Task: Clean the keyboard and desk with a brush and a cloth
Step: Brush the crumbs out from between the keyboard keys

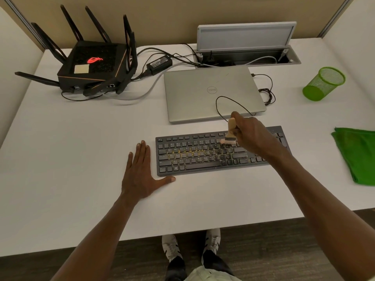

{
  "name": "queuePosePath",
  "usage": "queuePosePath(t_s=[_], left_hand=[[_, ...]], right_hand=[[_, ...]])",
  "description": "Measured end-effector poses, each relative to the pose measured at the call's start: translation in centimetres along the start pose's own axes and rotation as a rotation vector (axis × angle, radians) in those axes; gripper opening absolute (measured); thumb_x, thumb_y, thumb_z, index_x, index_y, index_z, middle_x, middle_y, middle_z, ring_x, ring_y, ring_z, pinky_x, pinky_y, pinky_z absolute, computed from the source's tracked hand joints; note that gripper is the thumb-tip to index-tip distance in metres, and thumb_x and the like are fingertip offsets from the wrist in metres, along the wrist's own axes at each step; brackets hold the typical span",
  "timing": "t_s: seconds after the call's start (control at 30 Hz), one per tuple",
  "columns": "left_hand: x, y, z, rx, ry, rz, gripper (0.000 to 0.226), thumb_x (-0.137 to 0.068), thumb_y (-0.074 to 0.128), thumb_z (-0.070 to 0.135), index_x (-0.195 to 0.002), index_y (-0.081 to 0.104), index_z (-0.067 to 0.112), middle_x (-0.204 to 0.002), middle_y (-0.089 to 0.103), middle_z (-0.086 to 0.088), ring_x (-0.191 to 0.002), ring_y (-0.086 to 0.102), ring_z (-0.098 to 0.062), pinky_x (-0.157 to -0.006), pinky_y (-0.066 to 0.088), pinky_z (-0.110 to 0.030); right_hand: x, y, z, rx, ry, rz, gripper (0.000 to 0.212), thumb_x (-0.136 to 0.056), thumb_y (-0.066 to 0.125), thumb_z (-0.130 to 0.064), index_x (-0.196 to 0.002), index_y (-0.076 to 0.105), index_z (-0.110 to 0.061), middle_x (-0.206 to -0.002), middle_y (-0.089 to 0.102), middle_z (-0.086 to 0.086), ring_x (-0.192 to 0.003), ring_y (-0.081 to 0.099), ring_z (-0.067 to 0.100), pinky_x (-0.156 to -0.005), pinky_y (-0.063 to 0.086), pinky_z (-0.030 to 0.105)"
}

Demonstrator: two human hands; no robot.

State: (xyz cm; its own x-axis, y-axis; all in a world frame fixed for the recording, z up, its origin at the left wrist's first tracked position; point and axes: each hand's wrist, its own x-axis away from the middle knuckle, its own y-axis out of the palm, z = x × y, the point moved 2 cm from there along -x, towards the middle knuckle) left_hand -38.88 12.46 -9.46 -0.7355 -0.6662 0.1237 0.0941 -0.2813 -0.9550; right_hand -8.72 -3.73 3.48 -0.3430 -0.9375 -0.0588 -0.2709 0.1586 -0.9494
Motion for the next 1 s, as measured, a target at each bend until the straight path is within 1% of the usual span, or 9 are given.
queuePosePath(t_s=[0.1, 0.2, 0.3, 0.43, 0.57, 0.73, 0.83, 0.93, 1.0], left_hand=[[0.0, 0.0, 0.0, -0.002, 0.000, 0.000, 0.147, -0.062, 0.025, 0.108, -0.162, 0.003, 0.003, -0.170, -0.013, -0.008, -0.156, -0.017, -0.016, -0.128, -0.001, -0.045], [-0.1, 0.0, 0.0, 0.004, 0.004, 0.008, 0.146, -0.063, 0.026, 0.107, -0.162, 0.005, 0.002, -0.170, -0.012, -0.008, -0.157, -0.015, -0.017, -0.128, 0.001, -0.046], [0.0, 0.1, 0.0, 0.004, 0.002, 0.000, 0.146, -0.063, 0.026, 0.107, -0.162, 0.004, 0.003, -0.170, -0.012, -0.008, -0.157, -0.015, -0.017, -0.128, 0.000, -0.046], [-0.1, 0.0, 0.0, 0.008, 0.004, -0.007, 0.147, -0.062, 0.024, 0.108, -0.162, 0.002, 0.003, -0.170, -0.014, -0.008, -0.156, -0.017, -0.017, -0.128, -0.002, -0.044], [-0.1, -0.1, 0.0, 0.016, 0.005, -0.004, 0.147, -0.062, 0.026, 0.108, -0.162, 0.002, 0.003, -0.170, -0.014, -0.008, -0.156, -0.017, -0.016, -0.128, -0.002, -0.044], [0.0, -0.2, 0.1, 0.015, 0.004, -0.004, 0.145, -0.063, 0.029, 0.106, -0.162, 0.001, 0.004, -0.170, -0.015, -0.007, -0.156, -0.018, -0.016, -0.128, -0.002, -0.044], [0.0, 0.0, 0.0, 0.012, 0.002, -0.004, 0.145, -0.064, 0.031, 0.106, -0.162, 0.001, 0.004, -0.169, -0.015, -0.007, -0.156, -0.017, -0.016, -0.128, -0.003, -0.044], [0.0, 0.0, 0.0, 0.009, 0.006, -0.006, 0.145, -0.064, 0.030, 0.106, -0.162, 0.001, 0.004, -0.169, -0.016, -0.007, -0.156, -0.017, -0.016, -0.128, -0.002, -0.044], [0.0, -0.1, 0.0, 0.014, 0.006, -0.002, 0.145, -0.064, 0.028, 0.107, -0.162, 0.002, 0.004, -0.169, -0.015, -0.007, -0.156, -0.016, -0.017, -0.128, -0.001, -0.045]], right_hand=[[0.0, -0.7, 0.2, 0.036, -0.007, 0.041, 0.020, -0.091, 0.058, -0.002, -0.109, 0.048, -0.006, -0.075, 0.059, 0.010, -0.060, 0.055, 0.026, -0.045, 0.028, 0.020], [-0.4, -0.4, -0.7, -0.049, -0.036, 0.033, 0.017, -0.093, 0.054, -0.001, -0.107, 0.048, -0.006, -0.074, 0.054, 0.002, -0.059, 0.053, 0.023, -0.047, 0.028, 0.019], [-0.3, 0.1, -0.5, -0.024, -0.034, -0.009, 0.019, -0.093, 0.056, -0.001, -0.108, 0.048, -0.006, -0.075, 0.057, 0.005, -0.059, 0.051, 0.019, -0.047, 0.028, 0.016], [0.0, -0.9, 0.6, 0.042, 0.007, 0.019, 0.019, -0.090, 0.057, 0.001, -0.105, 0.048, -0.007, -0.073, 0.057, 0.008, -0.059, 0.050, 0.022, -0.045, 0.028, 0.020], [-0.7, -0.7, -0.2, -0.065, -0.047, 0.040, 0.015, -0.091, 0.053, 0.002, -0.099, 0.048, -0.010, -0.071, 0.059, 0.006, -0.059, 0.057, 0.024, -0.045, 0.037, 0.027], [-0.5, -0.3, 0.9, -0.040, -0.023, 0.013, 0.013, -0.093, 0.054, 0.000, -0.101, 0.048, -0.010, -0.072, 0.059, 0.007, -0.060, 0.057, 0.025, -0.046, 0.035, 0.023], [-0.2, -1.1, 1.9, 0.006, 0.022, 0.036, 0.015, -0.090, 0.056, 0.001, -0.101, 0.050, -0.008, -0.075, 0.057, 0.007, -0.061, 0.053, 0.026, -0.050, 0.038, 0.026], [-0.4, -1.4, 1.5, -0.065, 0.007, 0.065, 0.014, -0.090, 0.055, 0.001, -0.100, 0.050, -0.007, -0.074, 0.057, 0.008, -0.061, 0.055, 0.028, -0.049, 0.043, 0.031], [-0.6, -0.9, 1.0, -0.120, -0.020, 0.051, 0.014, -0.090, 0.055, 0.000, -0.100, 0.049, -0.008, -0.075, 0.059, 0.008, -0.062, 0.057, 0.026, -0.047, 0.042, 0.030]])
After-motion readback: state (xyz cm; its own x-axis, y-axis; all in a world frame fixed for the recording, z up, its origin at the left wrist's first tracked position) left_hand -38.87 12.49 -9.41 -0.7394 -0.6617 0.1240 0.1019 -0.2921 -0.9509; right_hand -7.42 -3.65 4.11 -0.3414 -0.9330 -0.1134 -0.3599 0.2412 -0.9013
